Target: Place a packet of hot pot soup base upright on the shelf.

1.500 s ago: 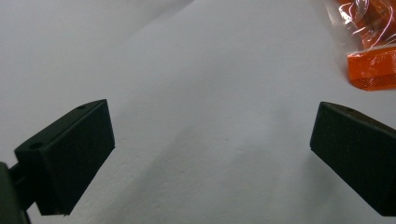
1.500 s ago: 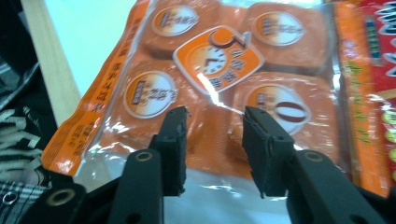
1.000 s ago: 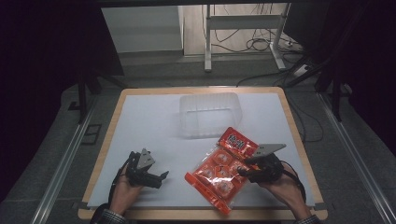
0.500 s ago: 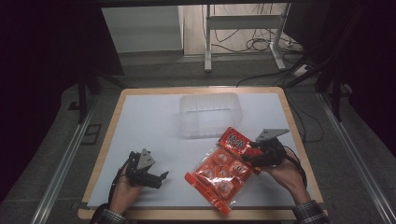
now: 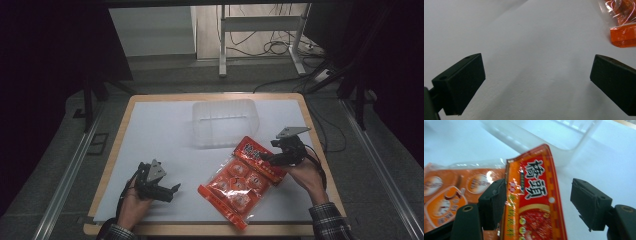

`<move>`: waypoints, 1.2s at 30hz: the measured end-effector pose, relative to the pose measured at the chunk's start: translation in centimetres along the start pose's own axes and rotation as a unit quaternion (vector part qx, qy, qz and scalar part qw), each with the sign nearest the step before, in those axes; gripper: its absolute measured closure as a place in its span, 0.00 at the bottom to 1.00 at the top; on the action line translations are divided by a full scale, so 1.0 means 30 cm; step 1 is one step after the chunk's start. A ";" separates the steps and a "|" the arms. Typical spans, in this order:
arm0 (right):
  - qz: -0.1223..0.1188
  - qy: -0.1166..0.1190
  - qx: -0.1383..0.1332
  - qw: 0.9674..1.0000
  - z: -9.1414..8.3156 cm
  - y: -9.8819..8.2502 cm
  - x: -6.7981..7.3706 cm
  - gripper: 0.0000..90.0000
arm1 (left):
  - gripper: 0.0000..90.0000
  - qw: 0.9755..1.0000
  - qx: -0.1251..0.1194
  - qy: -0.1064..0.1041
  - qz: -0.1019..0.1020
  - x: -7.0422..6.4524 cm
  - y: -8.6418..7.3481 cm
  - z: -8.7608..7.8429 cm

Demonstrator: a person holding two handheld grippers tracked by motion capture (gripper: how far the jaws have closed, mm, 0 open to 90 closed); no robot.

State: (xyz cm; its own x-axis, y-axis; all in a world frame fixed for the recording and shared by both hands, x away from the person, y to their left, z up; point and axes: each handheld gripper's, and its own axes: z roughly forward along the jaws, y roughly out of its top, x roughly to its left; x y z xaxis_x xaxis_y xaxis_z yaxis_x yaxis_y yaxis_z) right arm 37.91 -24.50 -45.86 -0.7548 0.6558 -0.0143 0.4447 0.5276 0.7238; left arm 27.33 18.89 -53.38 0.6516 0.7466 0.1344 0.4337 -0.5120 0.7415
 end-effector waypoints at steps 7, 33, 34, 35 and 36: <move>0.007 -0.010 0.004 1.000 0.014 -0.046 -0.024 0.31 | 0.00 1.000 -0.001 -0.002 0.000 -0.003 0.001 0.001; 0.047 0.069 0.015 0.996 0.026 -0.118 -0.042 0.66 | 0.00 1.000 0.002 -0.006 0.006 -0.008 0.001 0.006; 0.036 0.076 0.026 0.996 0.037 -0.114 -0.027 0.67 | 0.00 1.000 0.002 -0.005 0.007 -0.009 0.001 0.006; 0.036 0.076 0.026 0.996 0.037 -0.114 -0.027 0.67 | 0.00 1.000 0.002 -0.005 0.007 -0.009 0.001 0.006; 0.027 0.080 0.045 0.995 0.059 -0.111 -0.012 0.68 | 0.00 1.000 0.001 -0.005 0.007 -0.009 0.001 0.006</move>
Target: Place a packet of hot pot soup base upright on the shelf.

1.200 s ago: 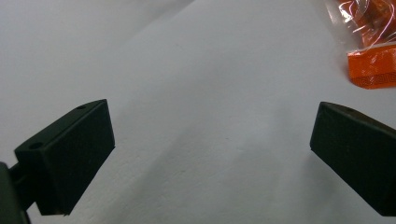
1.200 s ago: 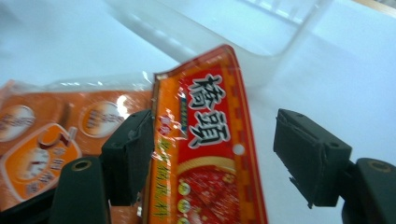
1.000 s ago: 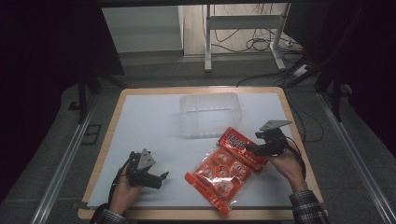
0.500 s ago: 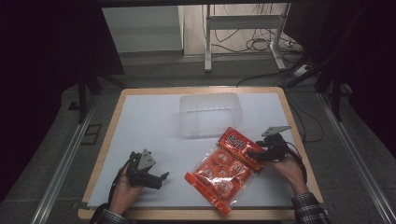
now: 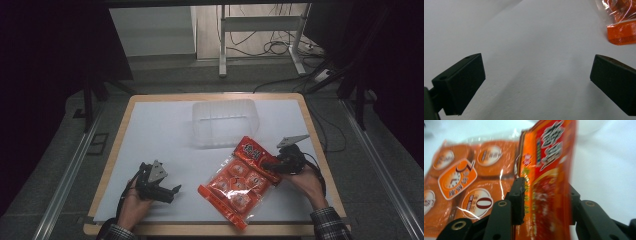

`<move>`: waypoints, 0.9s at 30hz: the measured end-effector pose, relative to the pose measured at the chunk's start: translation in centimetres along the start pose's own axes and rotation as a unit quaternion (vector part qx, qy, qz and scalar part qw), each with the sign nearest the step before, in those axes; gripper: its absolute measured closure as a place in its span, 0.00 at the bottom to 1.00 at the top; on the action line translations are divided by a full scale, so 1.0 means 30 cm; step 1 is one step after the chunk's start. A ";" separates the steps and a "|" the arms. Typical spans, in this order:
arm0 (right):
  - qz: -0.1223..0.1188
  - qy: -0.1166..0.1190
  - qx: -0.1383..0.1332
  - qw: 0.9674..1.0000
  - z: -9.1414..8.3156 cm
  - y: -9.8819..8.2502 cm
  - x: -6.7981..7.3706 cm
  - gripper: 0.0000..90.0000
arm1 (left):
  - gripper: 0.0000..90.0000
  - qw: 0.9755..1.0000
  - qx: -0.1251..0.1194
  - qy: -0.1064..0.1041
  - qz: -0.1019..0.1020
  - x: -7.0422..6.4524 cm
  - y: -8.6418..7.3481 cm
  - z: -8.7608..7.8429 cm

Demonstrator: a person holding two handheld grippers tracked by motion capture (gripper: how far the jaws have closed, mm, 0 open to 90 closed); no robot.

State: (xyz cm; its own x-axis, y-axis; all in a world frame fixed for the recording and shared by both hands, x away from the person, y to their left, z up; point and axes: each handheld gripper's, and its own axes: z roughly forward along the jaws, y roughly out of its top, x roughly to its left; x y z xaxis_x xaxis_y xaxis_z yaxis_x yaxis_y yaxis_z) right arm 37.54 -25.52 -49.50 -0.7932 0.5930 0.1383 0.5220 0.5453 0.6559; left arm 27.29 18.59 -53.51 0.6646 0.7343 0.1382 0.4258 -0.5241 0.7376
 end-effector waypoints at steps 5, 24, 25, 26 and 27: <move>-0.018 -0.009 0.041 0.999 0.055 0.009 0.034 0.74 | 0.00 1.000 0.001 0.000 0.002 0.000 0.000 0.000; -0.011 -0.022 0.032 0.999 0.019 0.043 0.072 0.99 | 0.00 1.000 -0.002 0.001 0.002 -0.001 0.001 -0.002; -0.011 -0.021 0.028 0.999 0.014 0.045 0.074 0.99 | 0.00 1.000 -0.002 0.001 0.001 -0.001 0.001 -0.002; -0.011 -0.021 0.025 0.999 0.007 0.048 0.076 0.99 | 0.00 1.000 -0.002 0.001 0.001 0.000 0.001 -0.002; -0.010 -0.019 0.020 1.000 0.000 0.050 0.078 0.99 | 0.00 1.000 -0.002 0.001 0.002 0.000 0.001 -0.002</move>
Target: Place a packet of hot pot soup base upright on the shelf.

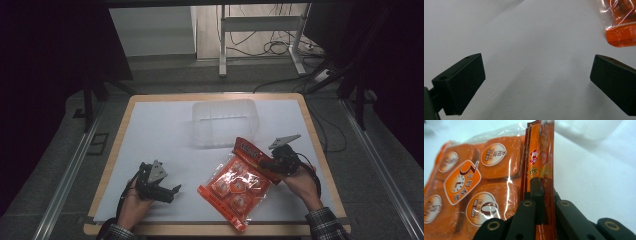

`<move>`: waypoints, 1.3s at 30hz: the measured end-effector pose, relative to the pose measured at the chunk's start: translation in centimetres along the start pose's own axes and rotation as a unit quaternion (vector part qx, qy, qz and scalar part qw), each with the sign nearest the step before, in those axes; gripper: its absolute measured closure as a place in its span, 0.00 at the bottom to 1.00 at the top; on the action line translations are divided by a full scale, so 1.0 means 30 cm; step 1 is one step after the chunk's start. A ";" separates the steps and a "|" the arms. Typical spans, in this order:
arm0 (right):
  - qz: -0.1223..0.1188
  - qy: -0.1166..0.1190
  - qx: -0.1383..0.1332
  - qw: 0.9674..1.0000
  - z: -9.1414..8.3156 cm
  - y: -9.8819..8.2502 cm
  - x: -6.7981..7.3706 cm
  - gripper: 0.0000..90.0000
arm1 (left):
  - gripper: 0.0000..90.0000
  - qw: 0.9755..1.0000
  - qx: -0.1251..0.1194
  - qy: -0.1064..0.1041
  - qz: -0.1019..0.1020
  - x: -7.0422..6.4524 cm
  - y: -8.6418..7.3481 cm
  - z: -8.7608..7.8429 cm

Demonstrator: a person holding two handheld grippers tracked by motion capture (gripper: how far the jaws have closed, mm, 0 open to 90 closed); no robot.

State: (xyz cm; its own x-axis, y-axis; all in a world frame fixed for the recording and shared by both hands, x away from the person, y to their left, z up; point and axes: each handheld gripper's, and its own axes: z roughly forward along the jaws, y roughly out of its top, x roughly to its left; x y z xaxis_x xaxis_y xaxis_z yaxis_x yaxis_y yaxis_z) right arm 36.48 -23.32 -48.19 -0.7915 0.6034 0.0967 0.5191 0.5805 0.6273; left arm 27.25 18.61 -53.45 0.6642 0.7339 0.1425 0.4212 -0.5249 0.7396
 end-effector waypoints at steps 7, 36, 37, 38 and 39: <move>0.001 0.008 -0.023 1.000 -0.047 0.019 0.012 0.99 | 0.00 1.000 -0.003 0.002 -0.001 0.001 0.000 -0.003; -0.030 0.031 -0.079 0.996 -0.252 0.179 0.151 0.99 | 0.00 1.000 -0.006 0.009 -0.003 0.004 0.002 -0.007; -0.033 0.029 -0.079 0.996 -0.259 0.185 0.154 0.99 | 0.00 1.000 -0.005 0.008 -0.003 0.004 0.002 -0.007; -0.035 0.029 -0.079 0.996 -0.265 0.191 0.157 0.99 | 0.00 1.000 -0.005 0.008 -0.002 0.004 0.003 -0.007; -0.036 0.028 -0.078 0.996 -0.271 0.197 0.160 0.99 | 0.00 1.000 -0.005 0.008 -0.002 0.004 0.003 -0.007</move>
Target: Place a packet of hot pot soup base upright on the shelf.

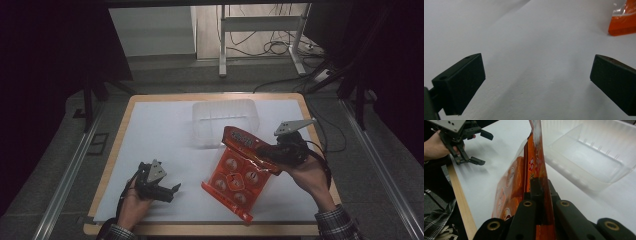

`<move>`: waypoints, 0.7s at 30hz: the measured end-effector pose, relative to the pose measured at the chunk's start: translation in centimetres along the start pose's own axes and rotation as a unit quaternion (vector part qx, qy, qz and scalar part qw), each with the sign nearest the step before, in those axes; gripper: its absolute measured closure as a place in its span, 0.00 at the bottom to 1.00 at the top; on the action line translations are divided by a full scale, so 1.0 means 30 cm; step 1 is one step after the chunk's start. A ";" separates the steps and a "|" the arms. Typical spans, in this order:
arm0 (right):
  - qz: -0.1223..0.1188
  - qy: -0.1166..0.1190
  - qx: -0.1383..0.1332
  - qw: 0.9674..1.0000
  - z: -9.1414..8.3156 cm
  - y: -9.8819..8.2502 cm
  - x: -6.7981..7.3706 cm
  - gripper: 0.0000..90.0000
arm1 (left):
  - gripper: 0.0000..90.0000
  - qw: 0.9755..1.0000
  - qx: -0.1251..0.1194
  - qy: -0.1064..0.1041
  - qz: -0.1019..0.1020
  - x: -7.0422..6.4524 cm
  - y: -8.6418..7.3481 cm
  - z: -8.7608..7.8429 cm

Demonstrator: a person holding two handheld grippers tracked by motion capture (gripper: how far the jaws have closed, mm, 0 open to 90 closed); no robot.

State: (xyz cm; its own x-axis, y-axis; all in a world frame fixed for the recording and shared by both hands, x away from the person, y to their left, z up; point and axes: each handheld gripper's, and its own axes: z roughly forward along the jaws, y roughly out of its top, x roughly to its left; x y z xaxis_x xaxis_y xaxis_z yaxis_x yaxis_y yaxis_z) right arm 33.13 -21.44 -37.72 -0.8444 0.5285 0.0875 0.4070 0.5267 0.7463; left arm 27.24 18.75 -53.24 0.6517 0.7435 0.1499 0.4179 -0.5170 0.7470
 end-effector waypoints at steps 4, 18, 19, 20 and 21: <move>-0.008 -0.002 0.000 1.000 -0.021 0.028 0.008 0.99 | 0.00 1.000 0.000 -0.001 -0.005 -0.002 0.000 0.000; -0.040 -0.029 0.000 0.999 -0.080 0.123 0.032 0.99 | 0.00 1.000 0.002 -0.003 -0.006 -0.001 0.002 -0.001; -0.040 -0.030 -0.002 0.999 -0.083 0.126 0.031 0.99 | 0.00 1.000 0.003 -0.003 -0.005 -0.001 0.002 -0.001; -0.040 -0.032 -0.003 0.999 -0.085 0.130 0.029 0.99 | 0.00 1.000 0.003 -0.003 -0.005 -0.001 0.002 -0.001; -0.040 -0.035 -0.004 0.999 -0.088 0.132 0.026 0.99 | 0.00 1.000 0.004 -0.003 -0.004 -0.001 0.002 -0.001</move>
State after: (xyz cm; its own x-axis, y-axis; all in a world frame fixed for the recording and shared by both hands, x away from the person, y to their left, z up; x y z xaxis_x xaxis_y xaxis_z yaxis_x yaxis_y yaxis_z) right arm 33.17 -20.68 -32.95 -0.8476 0.5304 -0.0174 0.3369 0.5631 0.7546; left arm 27.23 18.71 -53.18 0.6512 0.7458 0.1400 0.4282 -0.5135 0.7436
